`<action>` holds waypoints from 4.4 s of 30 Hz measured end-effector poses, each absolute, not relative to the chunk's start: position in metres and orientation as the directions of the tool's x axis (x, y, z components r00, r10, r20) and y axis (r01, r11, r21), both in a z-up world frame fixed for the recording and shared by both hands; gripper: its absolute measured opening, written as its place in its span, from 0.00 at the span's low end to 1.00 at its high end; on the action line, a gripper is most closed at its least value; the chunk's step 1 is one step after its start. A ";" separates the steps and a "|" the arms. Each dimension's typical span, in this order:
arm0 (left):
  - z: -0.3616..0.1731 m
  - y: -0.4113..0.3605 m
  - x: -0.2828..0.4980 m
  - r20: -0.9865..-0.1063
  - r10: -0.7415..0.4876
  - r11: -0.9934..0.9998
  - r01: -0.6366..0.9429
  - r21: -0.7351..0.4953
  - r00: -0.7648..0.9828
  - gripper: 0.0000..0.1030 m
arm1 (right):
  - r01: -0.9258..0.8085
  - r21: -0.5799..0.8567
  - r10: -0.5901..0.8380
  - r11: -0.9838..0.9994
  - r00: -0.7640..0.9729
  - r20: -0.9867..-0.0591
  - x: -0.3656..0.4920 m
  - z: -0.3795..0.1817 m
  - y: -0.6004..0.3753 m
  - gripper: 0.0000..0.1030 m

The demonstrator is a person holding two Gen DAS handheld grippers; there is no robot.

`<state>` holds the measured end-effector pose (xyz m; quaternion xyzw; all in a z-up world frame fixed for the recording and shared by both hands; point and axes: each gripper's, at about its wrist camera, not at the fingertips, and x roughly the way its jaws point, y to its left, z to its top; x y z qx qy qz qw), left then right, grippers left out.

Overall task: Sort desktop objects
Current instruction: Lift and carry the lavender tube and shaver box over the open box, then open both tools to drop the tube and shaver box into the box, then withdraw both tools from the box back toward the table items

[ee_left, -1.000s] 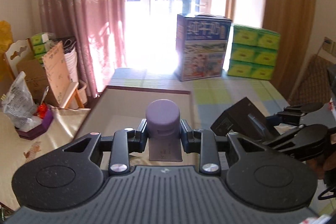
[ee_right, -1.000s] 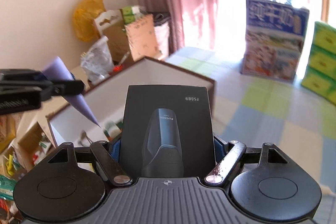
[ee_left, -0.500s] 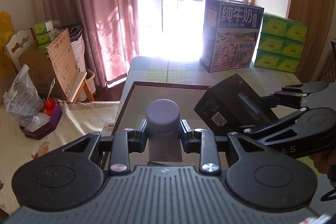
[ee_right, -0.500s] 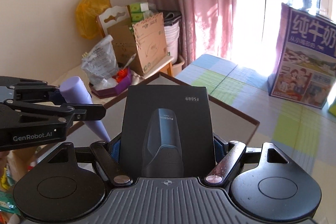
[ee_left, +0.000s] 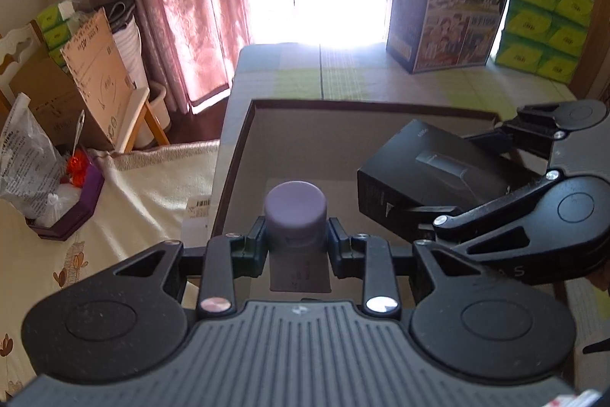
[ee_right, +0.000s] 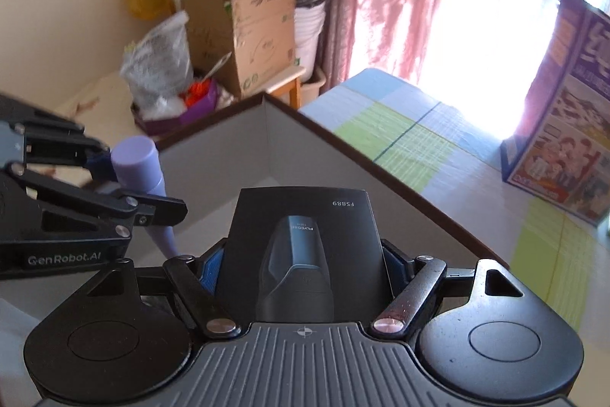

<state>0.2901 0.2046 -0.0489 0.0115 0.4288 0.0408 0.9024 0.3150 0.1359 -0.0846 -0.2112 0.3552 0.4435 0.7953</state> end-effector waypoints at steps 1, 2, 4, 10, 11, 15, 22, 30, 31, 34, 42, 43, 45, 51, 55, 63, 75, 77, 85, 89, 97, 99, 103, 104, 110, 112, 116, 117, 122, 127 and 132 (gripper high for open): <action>-0.053 0.205 0.293 -0.779 0.081 0.997 -0.059 0.056 0.622 0.26 | -0.861 -0.029 0.553 0.507 0.351 -0.756 0.318 -0.090 0.138 0.74; -0.056 0.206 0.295 -0.785 0.076 0.997 -0.056 0.052 0.614 0.26 | -0.870 -0.030 0.557 0.493 0.341 -0.758 0.320 -0.093 0.139 0.74; -0.062 0.206 0.300 -0.796 0.069 0.997 -0.055 0.045 0.602 0.26 | -0.879 -0.030 0.561 0.475 0.329 -0.760 0.323 -0.100 0.140 0.74; -0.071 0.207 0.312 -0.810 0.051 0.999 -0.040 0.033 0.584 0.26 | -0.880 -0.045 0.552 0.473 0.336 -0.763 0.332 -0.101 0.137 0.79; -0.073 0.206 0.314 -0.813 0.050 0.999 -0.037 0.035 0.580 0.26 | -0.879 -0.050 0.551 0.475 0.341 -0.762 0.332 -0.101 0.135 0.80; -0.079 0.203 0.319 -0.823 0.039 0.999 -0.022 0.031 0.567 0.26 | -0.876 -0.059 0.541 0.479 0.348 -0.765 0.332 -0.102 0.130 0.83; -0.086 0.198 0.327 -0.838 0.025 1.000 0.000 0.030 0.545 0.27 | -0.871 -0.078 0.537 0.485 0.367 -0.759 0.331 -0.098 0.122 0.86; -0.078 0.197 0.322 -0.828 0.019 1.000 0.006 0.027 0.561 0.47 | -0.871 -0.058 0.561 0.489 0.365 -0.743 0.326 -0.090 0.110 0.89; -0.077 0.196 0.321 -0.828 0.021 1.000 0.007 0.029 0.561 0.49 | -0.873 -0.059 0.563 0.484 0.362 -0.743 0.324 -0.090 0.109 0.89; -0.075 0.196 0.315 -0.827 0.020 1.000 0.000 0.025 0.561 0.53 | -0.882 -0.069 0.572 0.466 0.360 -0.737 0.316 -0.087 0.106 0.90; -0.061 0.196 0.290 -0.822 0.015 1.000 -0.022 0.004 0.570 0.66 | -0.891 -0.062 0.597 0.450 0.352 -0.721 0.298 -0.076 0.091 0.94; -0.059 0.197 0.287 -0.821 0.014 1.000 -0.025 0.000 0.571 0.68 | -0.890 -0.060 0.599 0.452 0.353 -0.718 0.296 -0.075 0.089 0.95; -0.055 0.196 0.281 -0.820 0.015 1.000 -0.027 -0.001 0.572 0.70 | -0.888 -0.057 0.600 0.457 0.355 -0.717 0.291 -0.071 0.085 0.96; -0.041 0.191 0.262 -0.810 0.032 0.999 -0.035 0.015 0.586 0.76 | -0.883 -0.038 0.618 0.468 0.357 -0.701 0.272 -0.057 0.071 0.98; -0.031 0.188 0.249 -0.799 0.056 0.998 -0.057 0.027 0.598 0.80 | -0.875 -0.019 0.622 0.484 0.359 -0.696 0.257 -0.049 0.059 0.98; -0.010 0.175 0.220 -0.772 0.106 0.994 -0.085 0.067 0.627 0.86 | -0.852 0.028 0.632 0.523 0.365 -0.683 0.228 -0.033 0.034 0.98; 0.018 0.155 0.174 -0.740 0.127 0.990 -0.131 0.052 0.660 0.88 | -0.836 0.072 0.650 0.545 0.366 -0.666 0.189 -0.012 -0.003 0.98; 0.022 0.150 0.166 -0.732 0.127 0.990 -0.135 0.048 0.669 0.90 | -0.835 0.077 0.652 0.545 0.364 -0.665 0.183 -0.011 -0.009 0.98; 0.030 0.136 0.134 -0.723 0.130 0.986 -0.165 0.023 0.679 0.92 | -0.838 0.084 0.657 0.540 0.357 -0.664 0.166 -0.005 -0.036 0.98; 0.033 0.126 0.119 -0.721 0.140 0.984 -0.178 0.024 0.679 0.92 | -0.846 0.083 0.658 0.526 0.344 -0.670 0.156 -0.003 -0.049 0.98; 0.030 0.105 0.096 -0.739 0.156 0.978 -0.209 0.021 0.656 0.92 | -0.868 0.097 0.663 0.488 0.296 -0.687 0.142 -0.006 -0.074 0.98; 0.028 0.100 0.090 -0.744 0.164 0.976 -0.218 0.025 0.647 0.92 | -0.873 0.094 0.664 0.479 0.290 -0.689 0.140 -0.007 -0.078 0.98; 0.025 0.090 0.077 -0.756 0.178 0.971 -0.238 0.030 0.630 0.93 | -0.882 0.103 0.671 0.461 0.270 -0.691 0.138 -0.008 -0.088 0.98; 0.024 0.088 0.074 -0.759 0.182 0.969 -0.245 0.031 0.625 0.93 | -0.884 0.104 0.672 0.455 0.265 -0.692 0.137 -0.008 -0.092 0.98; 0.018 0.072 0.058 -0.780 0.206 0.956 -0.293 0.031 0.591 0.93 | -0.903 0.118 0.674 0.414 0.217 -0.706 0.132 -0.013 -0.107 0.98; 0.015 0.067 0.053 -0.786 0.214 0.951 -0.307 0.032 0.580 0.93 | -0.906 0.121 0.672 0.404 0.205 -0.711 0.131 -0.016 -0.111 0.98; 0.010 0.056 0.045 -0.800 0.227 0.941 -0.338 0.032 0.556 0.93 | -0.913 0.131 0.671 0.387 0.181 -0.719 0.130 -0.020 -0.124 0.98; 0.009 0.053 0.043 -0.802 0.228 0.939 -0.343 0.031 0.551 0.93 | -0.913 0.134 0.671 0.384 0.177 -0.720 0.129 -0.020 -0.128 0.98; 0.006 0.036 0.037 -0.814 0.237 0.931 -0.364 0.033 0.531 0.93 | -0.911 0.148 0.666 0.384 0.162 -0.728 0.129 -0.025 -0.144 0.98; 0.001 0.018 0.032 -0.824 0.243 0.927 -0.373 0.041 0.513 0.94 | -0.908 0.160 0.656 0.386 0.148 -0.741 0.127 -0.030 -0.159 0.98; -0.005 0.002 0.029 -0.835 0.237 0.927 -0.372 0.042 0.497 0.94 | -0.901 0.171 0.642 0.400 0.142 -0.753 0.128 -0.037 -0.177 0.98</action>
